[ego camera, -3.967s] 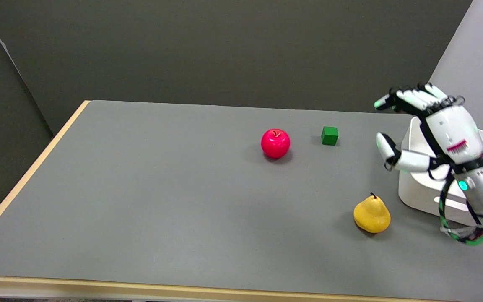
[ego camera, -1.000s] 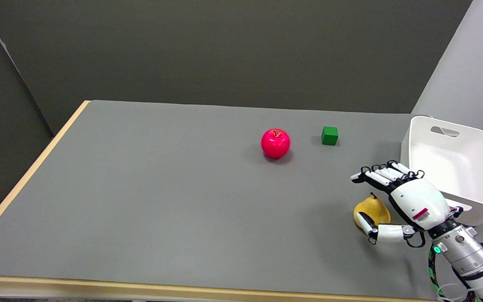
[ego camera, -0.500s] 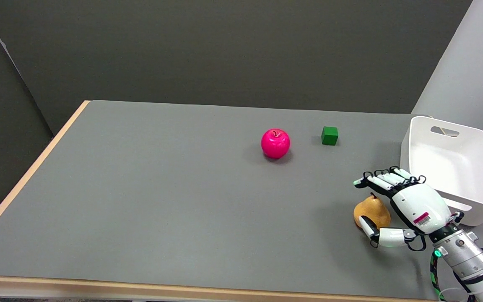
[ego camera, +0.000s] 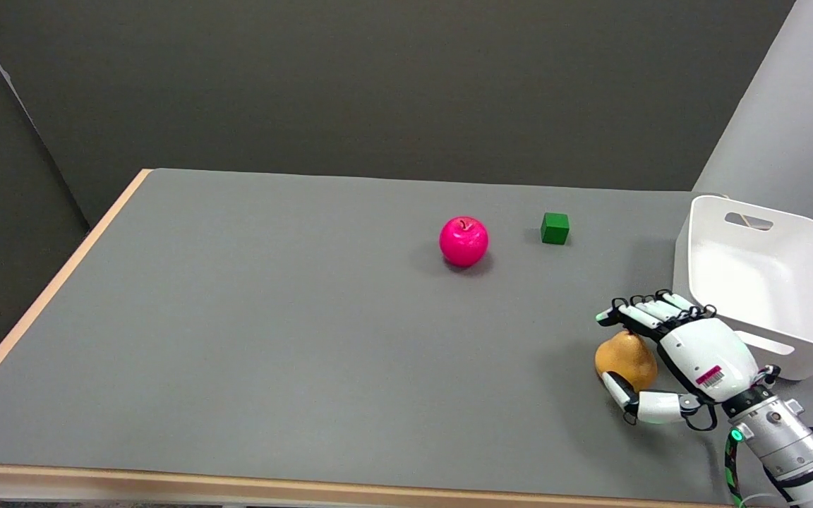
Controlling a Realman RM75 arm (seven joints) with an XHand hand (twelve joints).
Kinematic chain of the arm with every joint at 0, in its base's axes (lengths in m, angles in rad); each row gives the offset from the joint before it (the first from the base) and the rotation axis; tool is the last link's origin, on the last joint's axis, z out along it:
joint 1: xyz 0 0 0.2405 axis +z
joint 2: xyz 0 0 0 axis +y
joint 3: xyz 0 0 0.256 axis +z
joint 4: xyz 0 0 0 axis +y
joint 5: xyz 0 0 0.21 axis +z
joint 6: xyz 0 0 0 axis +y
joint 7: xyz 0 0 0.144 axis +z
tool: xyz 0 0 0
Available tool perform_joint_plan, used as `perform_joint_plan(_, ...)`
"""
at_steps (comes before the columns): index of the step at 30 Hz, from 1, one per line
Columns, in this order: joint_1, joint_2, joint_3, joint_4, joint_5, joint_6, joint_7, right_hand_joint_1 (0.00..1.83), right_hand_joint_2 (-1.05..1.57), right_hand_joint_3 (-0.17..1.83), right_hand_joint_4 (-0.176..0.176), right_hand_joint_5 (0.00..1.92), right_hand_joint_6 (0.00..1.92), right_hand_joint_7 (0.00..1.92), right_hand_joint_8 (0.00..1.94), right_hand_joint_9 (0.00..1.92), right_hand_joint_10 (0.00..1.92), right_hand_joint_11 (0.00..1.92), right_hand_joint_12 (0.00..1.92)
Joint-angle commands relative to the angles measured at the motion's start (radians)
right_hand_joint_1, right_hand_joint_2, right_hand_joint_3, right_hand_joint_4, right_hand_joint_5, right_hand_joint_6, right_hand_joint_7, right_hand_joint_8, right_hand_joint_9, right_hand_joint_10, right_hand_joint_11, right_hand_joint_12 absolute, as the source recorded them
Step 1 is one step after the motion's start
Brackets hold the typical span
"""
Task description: Pick up the yellow pear.
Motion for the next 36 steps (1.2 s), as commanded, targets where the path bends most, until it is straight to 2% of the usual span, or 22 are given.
perform_joint_plan(1,0.024,-0.014,-0.022,-0.033,-0.011,0.006,0.042,0.53,0.64,0.94,0.162,0.39,0.81,0.54,0.65,0.51,1.00,0.31,1.43)
perform_joint_plan(7,0.033,-0.014,-0.022,-0.047,-0.011,0.003,0.039,0.56,0.65,0.93,0.162,0.40,0.86,0.56,0.68,0.52,1.05,0.35,1.46)
perform_joint_plan(11,0.049,-0.018,-0.031,-0.060,-0.011,0.002,0.039,0.59,0.66,0.93,0.166,0.42,0.94,0.59,0.74,0.56,1.11,0.45,1.55)
perform_joint_plan(15,0.067,-0.022,-0.037,-0.070,-0.015,0.004,0.025,0.63,0.67,0.94,0.162,0.48,1.08,0.67,0.93,0.66,1.23,0.56,1.63)
perform_joint_plan(17,0.075,-0.028,-0.037,-0.072,-0.036,0.001,-0.033,0.68,0.68,0.95,0.165,0.53,1.19,0.74,1.04,0.72,1.30,0.60,1.68)
perform_joint_plan(19,0.082,-0.031,-0.039,-0.073,-0.054,-0.001,-0.075,0.73,0.70,0.98,0.115,0.60,1.22,0.81,1.07,0.79,1.30,0.68,1.82)
perform_joint_plan(20,0.089,-0.035,-0.040,-0.076,-0.060,-0.001,-0.085,0.78,0.76,0.91,0.108,0.64,1.27,0.84,1.09,0.81,1.31,0.67,1.89)
perform_joint_plan(22,0.099,-0.036,-0.045,-0.082,-0.061,-0.002,-0.086,0.90,1.00,0.53,0.176,0.73,1.49,0.89,1.21,0.84,1.40,0.49,1.92)
perform_joint_plan(24,0.108,-0.036,-0.047,-0.087,-0.062,-0.002,-0.086,0.90,0.96,0.61,0.176,0.74,1.50,0.93,1.26,0.94,1.59,0.48,1.92)
perform_joint_plan(26,0.115,-0.037,-0.048,-0.091,-0.068,-0.001,-0.086,0.93,0.87,0.76,0.176,0.78,1.51,0.97,1.66,0.98,1.91,0.53,1.92)
perform_joint_plan(30,0.127,-0.036,-0.048,-0.089,-0.072,-0.001,-0.086,0.95,0.77,0.95,0.176,0.83,1.56,1.02,1.89,1.12,1.92,0.69,1.92)
perform_joint_plan(36,0.140,-0.017,-0.039,-0.064,-0.072,0.003,-0.088,0.96,0.69,1.15,0.176,0.86,1.65,1.08,1.94,1.17,1.92,0.75,1.92)
